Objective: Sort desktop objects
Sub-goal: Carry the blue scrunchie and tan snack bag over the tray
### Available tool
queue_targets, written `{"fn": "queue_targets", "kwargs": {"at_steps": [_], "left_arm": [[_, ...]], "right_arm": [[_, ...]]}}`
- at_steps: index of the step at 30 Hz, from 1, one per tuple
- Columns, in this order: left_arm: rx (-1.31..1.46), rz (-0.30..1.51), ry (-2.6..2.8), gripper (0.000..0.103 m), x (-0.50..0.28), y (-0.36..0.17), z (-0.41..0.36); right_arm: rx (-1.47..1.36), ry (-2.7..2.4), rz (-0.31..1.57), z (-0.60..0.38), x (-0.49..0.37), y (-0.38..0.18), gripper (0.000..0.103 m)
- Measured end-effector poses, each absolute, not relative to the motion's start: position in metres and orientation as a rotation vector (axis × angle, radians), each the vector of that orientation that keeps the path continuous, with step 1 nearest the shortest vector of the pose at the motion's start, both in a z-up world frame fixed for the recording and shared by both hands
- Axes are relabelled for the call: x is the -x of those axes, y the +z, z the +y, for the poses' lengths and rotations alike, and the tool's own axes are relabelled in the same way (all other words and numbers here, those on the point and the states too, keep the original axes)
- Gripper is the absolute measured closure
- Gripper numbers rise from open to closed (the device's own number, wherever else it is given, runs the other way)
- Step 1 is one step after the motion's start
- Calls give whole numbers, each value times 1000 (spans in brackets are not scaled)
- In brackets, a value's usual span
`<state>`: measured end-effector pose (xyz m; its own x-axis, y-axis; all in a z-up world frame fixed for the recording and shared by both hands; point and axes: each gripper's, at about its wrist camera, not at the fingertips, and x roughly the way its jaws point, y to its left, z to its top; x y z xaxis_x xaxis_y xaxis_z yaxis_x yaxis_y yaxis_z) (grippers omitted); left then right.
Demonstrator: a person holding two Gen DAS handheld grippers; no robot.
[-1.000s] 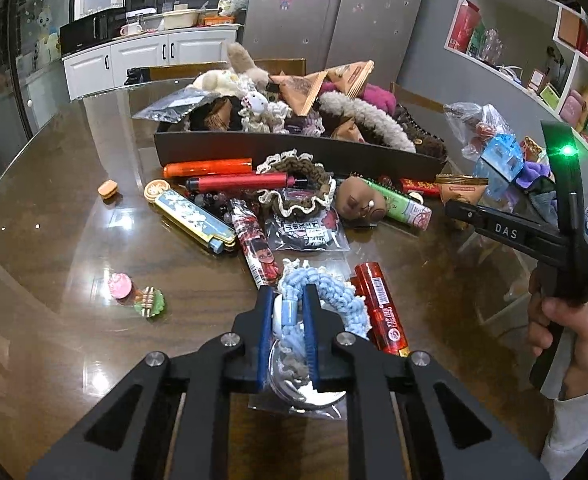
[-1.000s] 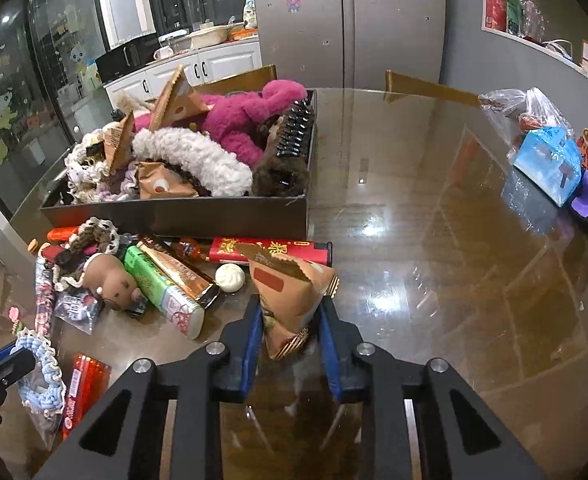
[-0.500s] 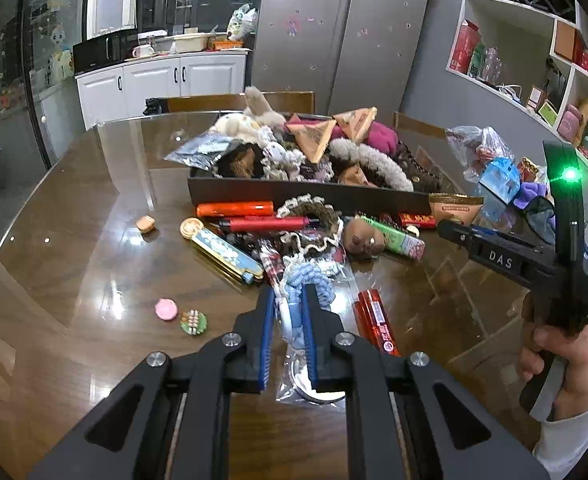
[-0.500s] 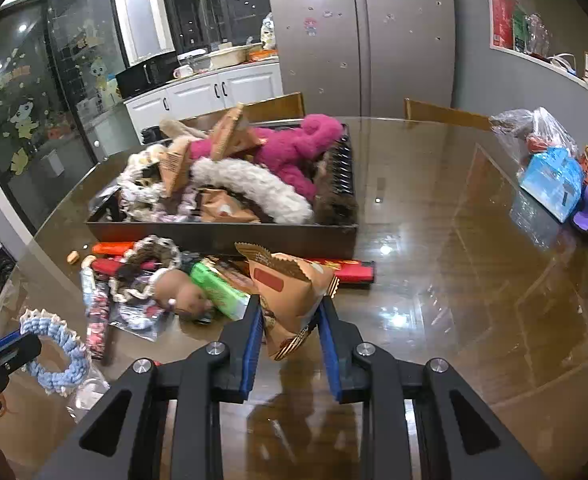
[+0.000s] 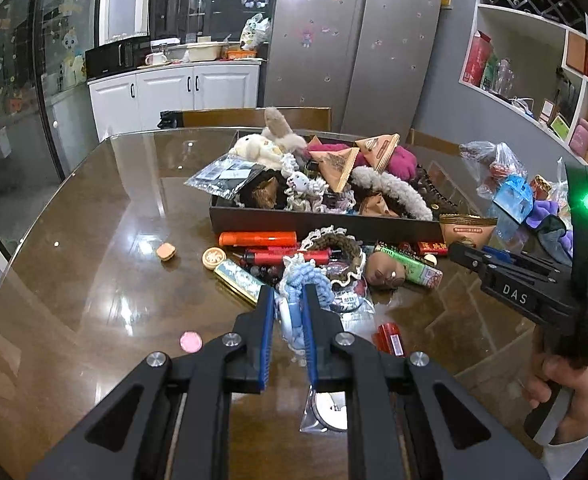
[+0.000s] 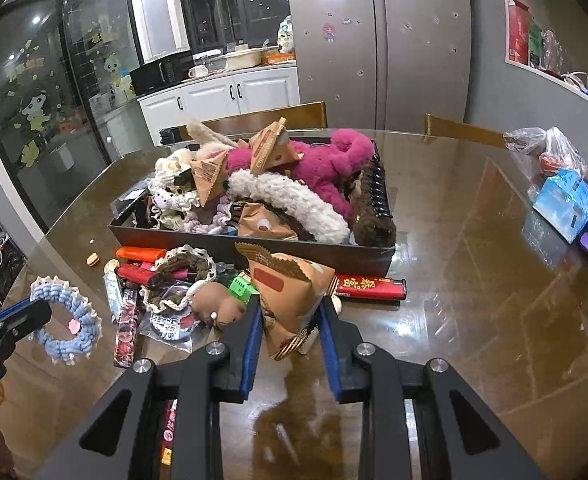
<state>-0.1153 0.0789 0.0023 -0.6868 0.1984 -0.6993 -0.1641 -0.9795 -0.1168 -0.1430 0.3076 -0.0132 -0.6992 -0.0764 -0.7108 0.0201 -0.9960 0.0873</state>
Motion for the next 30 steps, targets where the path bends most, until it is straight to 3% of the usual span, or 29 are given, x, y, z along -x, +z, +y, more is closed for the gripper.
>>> {"fn": "queue_targets", "kwargs": {"at_steps": [17,30], "left_arm": [[1035,-61,2671,89,191,52,106],[1065,-14,2647,89,253,53,128]], "right_arm": [[-1171,-2857,-103,313,184,14,76],[-1159,-2866,-49,310,227,38,76]]}}
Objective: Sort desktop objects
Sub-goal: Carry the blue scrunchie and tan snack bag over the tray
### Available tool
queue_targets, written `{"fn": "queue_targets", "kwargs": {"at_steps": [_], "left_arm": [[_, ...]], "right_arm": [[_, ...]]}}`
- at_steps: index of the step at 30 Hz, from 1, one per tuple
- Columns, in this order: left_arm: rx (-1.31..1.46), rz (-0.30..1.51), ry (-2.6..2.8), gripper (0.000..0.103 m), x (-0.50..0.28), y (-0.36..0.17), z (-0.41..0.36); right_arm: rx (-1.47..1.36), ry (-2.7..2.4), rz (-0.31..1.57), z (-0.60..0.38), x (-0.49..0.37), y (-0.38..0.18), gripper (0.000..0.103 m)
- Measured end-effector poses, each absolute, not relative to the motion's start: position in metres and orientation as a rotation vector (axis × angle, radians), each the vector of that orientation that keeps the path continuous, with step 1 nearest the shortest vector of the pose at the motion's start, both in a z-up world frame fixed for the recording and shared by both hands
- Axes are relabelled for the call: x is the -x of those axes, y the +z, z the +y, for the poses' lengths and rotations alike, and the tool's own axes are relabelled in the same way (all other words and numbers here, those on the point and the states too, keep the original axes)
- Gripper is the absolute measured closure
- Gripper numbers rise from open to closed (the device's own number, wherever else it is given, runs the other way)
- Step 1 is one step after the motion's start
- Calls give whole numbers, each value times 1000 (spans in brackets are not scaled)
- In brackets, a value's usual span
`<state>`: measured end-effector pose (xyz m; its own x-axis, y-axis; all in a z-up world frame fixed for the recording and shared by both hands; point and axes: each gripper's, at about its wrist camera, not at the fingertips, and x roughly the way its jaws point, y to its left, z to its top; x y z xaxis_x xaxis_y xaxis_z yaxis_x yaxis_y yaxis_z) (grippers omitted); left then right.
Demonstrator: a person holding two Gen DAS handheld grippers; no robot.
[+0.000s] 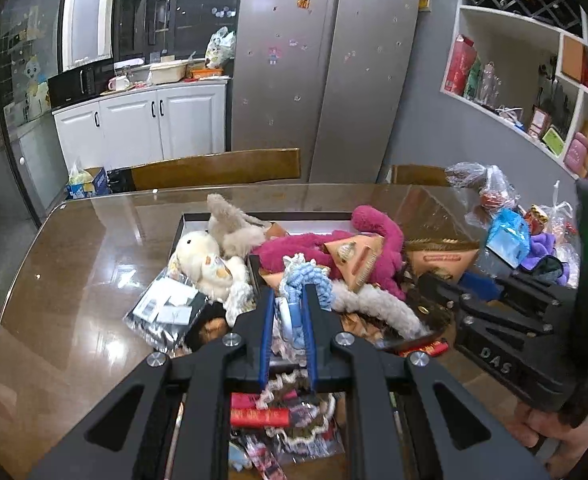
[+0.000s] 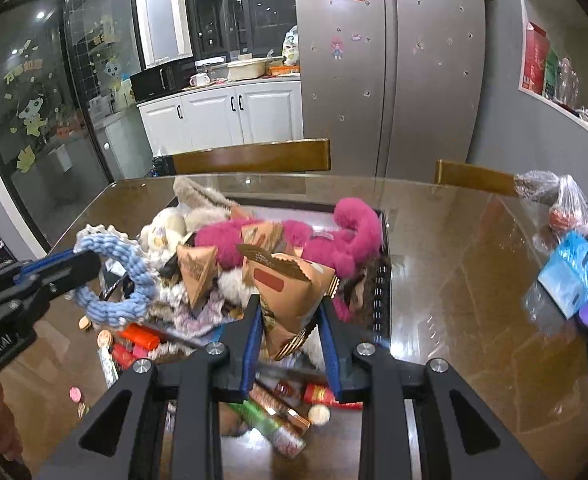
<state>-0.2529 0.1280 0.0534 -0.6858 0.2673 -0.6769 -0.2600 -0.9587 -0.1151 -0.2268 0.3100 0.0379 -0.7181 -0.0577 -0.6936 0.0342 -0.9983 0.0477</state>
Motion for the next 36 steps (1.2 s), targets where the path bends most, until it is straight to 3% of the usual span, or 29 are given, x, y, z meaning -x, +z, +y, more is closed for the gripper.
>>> {"fn": "queue_targets", "kwargs": {"at_steps": [17,36], "left_arm": [[1177,-6,2620,89,353,18,131],[1196,-12,2615,89,391,5,137]], "right_arm": [[-1175,-2872,-32,308,304,35,76],[-1184,-2871,-22,323,333,37,76]]}}
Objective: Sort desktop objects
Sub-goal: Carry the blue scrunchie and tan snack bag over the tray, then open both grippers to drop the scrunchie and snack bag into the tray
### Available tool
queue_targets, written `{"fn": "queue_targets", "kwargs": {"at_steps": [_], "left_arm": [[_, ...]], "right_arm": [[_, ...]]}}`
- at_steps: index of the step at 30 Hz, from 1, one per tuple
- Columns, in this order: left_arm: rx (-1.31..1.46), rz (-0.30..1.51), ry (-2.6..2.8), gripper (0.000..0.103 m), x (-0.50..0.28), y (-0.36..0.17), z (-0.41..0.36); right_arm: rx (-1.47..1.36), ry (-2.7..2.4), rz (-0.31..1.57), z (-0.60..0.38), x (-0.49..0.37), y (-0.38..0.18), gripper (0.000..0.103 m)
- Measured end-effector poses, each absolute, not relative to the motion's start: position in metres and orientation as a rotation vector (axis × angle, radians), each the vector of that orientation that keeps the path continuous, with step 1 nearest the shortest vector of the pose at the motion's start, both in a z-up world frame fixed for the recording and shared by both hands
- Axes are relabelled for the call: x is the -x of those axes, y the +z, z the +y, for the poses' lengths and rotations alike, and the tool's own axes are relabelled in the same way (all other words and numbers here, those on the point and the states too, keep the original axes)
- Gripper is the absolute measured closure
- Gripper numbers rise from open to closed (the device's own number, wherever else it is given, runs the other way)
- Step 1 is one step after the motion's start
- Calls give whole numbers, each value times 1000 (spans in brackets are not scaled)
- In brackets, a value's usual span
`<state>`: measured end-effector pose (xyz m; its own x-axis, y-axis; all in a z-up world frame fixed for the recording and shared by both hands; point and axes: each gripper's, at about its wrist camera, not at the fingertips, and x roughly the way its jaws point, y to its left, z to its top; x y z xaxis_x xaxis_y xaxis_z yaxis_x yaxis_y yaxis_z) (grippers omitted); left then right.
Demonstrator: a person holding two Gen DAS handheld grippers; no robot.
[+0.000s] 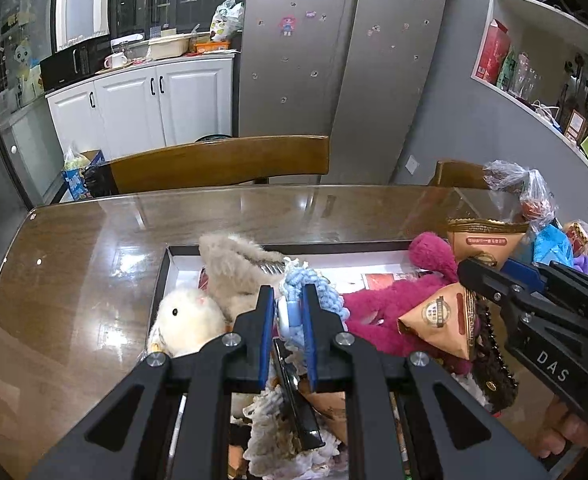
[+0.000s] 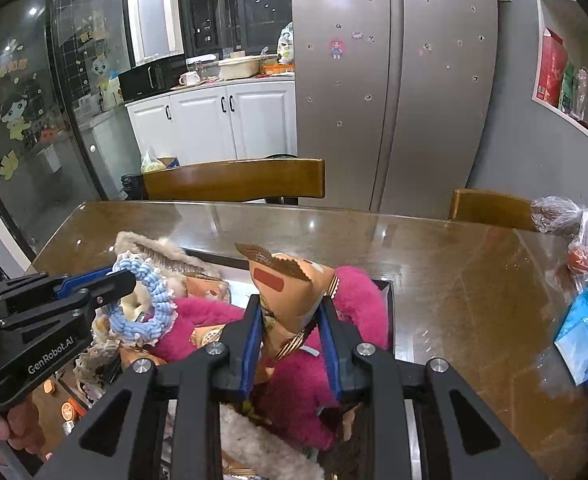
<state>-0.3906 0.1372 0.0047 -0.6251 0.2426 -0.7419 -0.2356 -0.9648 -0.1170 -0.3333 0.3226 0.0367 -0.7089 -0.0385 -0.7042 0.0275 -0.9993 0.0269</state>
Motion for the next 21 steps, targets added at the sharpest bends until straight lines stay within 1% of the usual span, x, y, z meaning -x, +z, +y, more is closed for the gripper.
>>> {"fn": "queue_targets", "kwargs": {"at_steps": [3,10,11,12,13,14,15,16,18,21], "left_arm": [[1208,3,2617,89,392,2,136],[1237,-27,2624,87,391,-2,124],[1233,-30,2626,83,390,-1,123],[1231,-27,2629,71,389,0,123],[1232,-20,2636,60,388,1,123],[1231,-11,2646,36,387,2,123],[1214,1,2663,26,385,4,123],[1187,20,2688,25,382,7,123],[1182,43,2703,23,380,12,124],[1169,19,2716,18,377,18,118]], "right_arm": [[-1192,-2865,-11,320,336,35,76],[-1242,-2788,-9,310,342,23,75],[-1250,-2781,-6,308,343,21,74],[-1255,-2781,5,306,343,19,71],[-1263,-2780,6,305,343,19,63],[-1259,-2778,0,303,342,19,57],[-1244,-2781,-5,302,340,21,45],[-1218,-2793,7,301,337,25,38],[-1195,-2812,37,298,334,30,37],[-1162,-2837,26,300,329,39,31]]}}
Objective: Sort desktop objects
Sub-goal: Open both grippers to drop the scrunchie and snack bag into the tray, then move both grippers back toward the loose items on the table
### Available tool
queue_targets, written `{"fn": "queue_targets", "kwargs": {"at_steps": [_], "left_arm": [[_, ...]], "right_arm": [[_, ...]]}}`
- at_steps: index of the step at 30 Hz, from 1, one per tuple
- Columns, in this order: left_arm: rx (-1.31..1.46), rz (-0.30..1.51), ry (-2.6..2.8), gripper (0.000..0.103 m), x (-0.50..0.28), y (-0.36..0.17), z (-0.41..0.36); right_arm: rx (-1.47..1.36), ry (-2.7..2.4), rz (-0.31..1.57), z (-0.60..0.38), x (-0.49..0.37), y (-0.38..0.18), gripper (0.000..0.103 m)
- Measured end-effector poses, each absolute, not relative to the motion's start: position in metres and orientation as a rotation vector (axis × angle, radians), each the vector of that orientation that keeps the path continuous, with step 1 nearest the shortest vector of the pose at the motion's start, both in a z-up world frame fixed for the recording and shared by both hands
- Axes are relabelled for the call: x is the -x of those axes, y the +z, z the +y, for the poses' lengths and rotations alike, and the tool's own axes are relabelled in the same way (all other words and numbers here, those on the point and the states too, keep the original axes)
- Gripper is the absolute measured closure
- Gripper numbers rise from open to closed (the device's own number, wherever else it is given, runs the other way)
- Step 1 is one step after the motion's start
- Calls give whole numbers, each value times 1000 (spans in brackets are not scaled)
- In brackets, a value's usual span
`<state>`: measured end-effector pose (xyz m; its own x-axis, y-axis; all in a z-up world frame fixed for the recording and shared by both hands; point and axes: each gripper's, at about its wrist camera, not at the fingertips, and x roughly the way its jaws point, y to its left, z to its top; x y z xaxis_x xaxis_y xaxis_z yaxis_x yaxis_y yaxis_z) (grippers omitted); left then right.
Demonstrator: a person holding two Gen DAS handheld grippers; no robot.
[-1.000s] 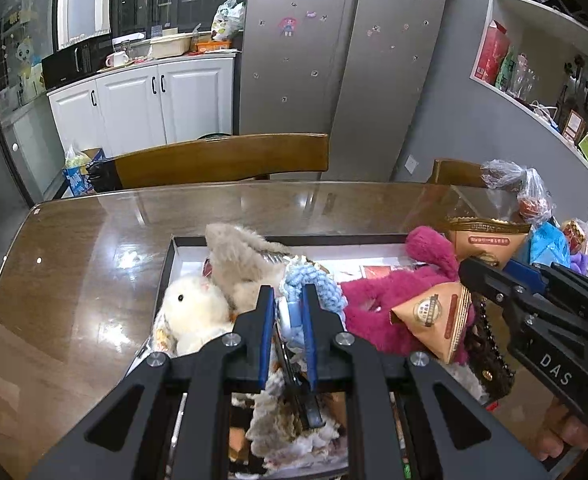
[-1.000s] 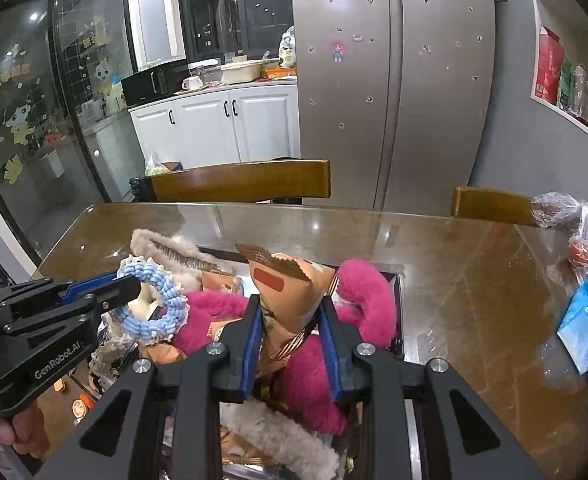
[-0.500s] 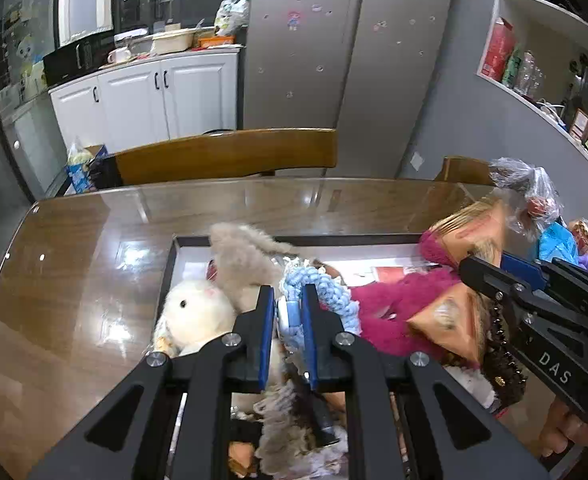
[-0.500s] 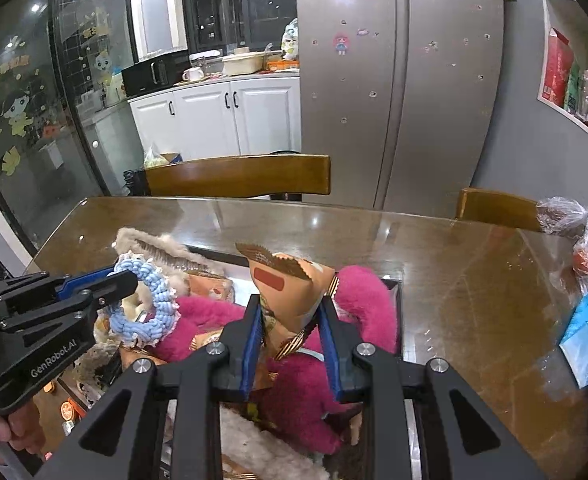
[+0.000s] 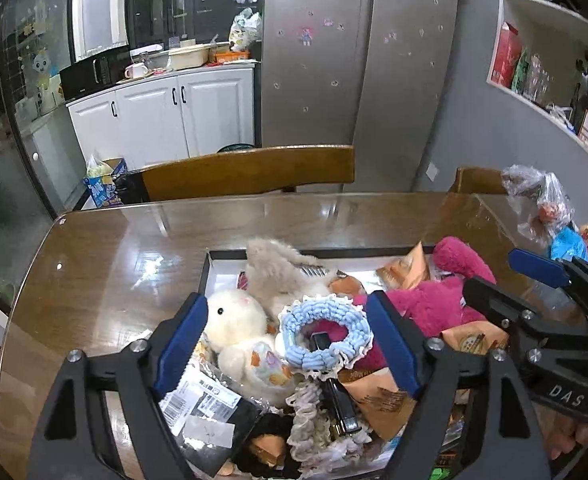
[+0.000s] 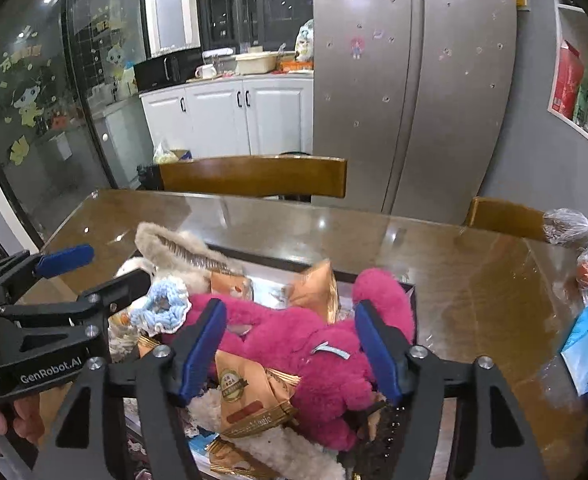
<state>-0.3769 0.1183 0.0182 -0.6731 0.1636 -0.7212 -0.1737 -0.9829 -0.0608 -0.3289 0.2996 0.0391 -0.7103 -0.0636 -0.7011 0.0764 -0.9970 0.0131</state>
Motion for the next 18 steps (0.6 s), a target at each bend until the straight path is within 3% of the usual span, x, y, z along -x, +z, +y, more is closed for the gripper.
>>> {"fn": "queue_targets", "kwargs": {"at_steps": [18], "left_arm": [[1098,-2,2746,18,345,53,101]], "right_arm": [[-1077,-2864,-16,297,313,71,28]]}}
